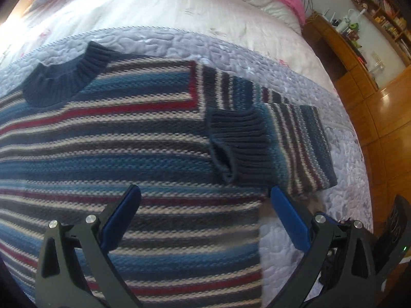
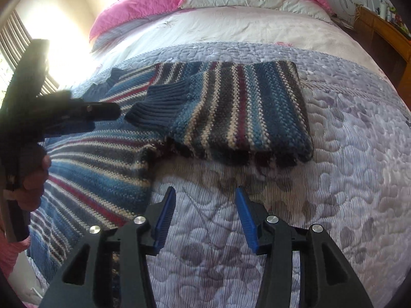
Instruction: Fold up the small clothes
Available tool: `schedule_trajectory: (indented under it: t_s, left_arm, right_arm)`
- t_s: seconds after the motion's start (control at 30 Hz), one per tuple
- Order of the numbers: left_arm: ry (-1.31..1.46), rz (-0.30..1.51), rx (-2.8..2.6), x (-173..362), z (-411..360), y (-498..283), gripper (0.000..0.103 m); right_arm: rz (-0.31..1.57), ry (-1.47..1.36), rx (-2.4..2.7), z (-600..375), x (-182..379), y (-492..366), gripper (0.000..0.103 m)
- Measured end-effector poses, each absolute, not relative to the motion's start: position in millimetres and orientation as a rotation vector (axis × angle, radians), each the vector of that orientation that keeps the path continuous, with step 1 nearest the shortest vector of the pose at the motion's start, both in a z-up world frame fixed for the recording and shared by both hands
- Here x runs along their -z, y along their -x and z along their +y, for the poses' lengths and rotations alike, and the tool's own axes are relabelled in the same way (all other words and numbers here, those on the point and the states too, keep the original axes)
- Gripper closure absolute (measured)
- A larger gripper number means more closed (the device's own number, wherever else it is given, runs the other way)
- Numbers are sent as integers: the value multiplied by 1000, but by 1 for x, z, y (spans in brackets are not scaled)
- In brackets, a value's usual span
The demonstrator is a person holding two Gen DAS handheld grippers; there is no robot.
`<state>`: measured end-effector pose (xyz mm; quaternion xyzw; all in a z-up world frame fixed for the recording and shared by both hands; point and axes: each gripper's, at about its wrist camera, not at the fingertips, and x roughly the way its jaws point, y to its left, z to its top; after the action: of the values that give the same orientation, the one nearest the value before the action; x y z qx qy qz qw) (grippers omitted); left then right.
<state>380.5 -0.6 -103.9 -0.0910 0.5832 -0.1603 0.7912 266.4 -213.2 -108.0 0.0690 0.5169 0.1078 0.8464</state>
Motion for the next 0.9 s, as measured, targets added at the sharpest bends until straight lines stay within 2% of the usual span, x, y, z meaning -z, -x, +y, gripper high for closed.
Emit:
schedule_trajectory:
  t_s: [0.17,0.2,0.23,0.3,0.37,0.4,0.43,0.47,0.5,0.6,0.9]
  left_arm:
    - [252,1338,376,125,-28,-400,5]
    - [267,1348,378,128,-31,-401,12]
    - [277,1359,384,131,-35,-402,29]
    - [284,1396,416,138,-44,-404,46]
    - [287,1409,439,141,-50,-406,50]
    - [278,1400,435,141,-51,-406,57]
    - [267,1385,437,140,-53,-406,70]
    - [263,1372,445,138,-53,-406,79]
    - [268,1359,452,136,-52,-405,92]
    - [309,1318,463,128,-40,-405,95]
    - [316,1139,365,80,38,-397,96]
  right_arm:
    - [1063,-121,-216,-217,110,-250,51]
    - [1057,-113,-212,-217,110,-247,50]
    - [1052,-110,-210,-217,110,-245,48]
    - [1046,-112,-206,-219,110,-242,48]
    - [1042,-119,-195,-222,110,-239,48]
    - [1040,-126,-192,-225,110,-237,48]
    - [1037,-132,-188,-226,110,-236,48]
    - [1034,-138,-184,-228,110,-234,48]
    - [1033,-145,-182,-229,109,-233,48]
    - [1034,-151,-176,-229,109,-233,48]
    - [1006,-124,-212,-204,97,-239,48]
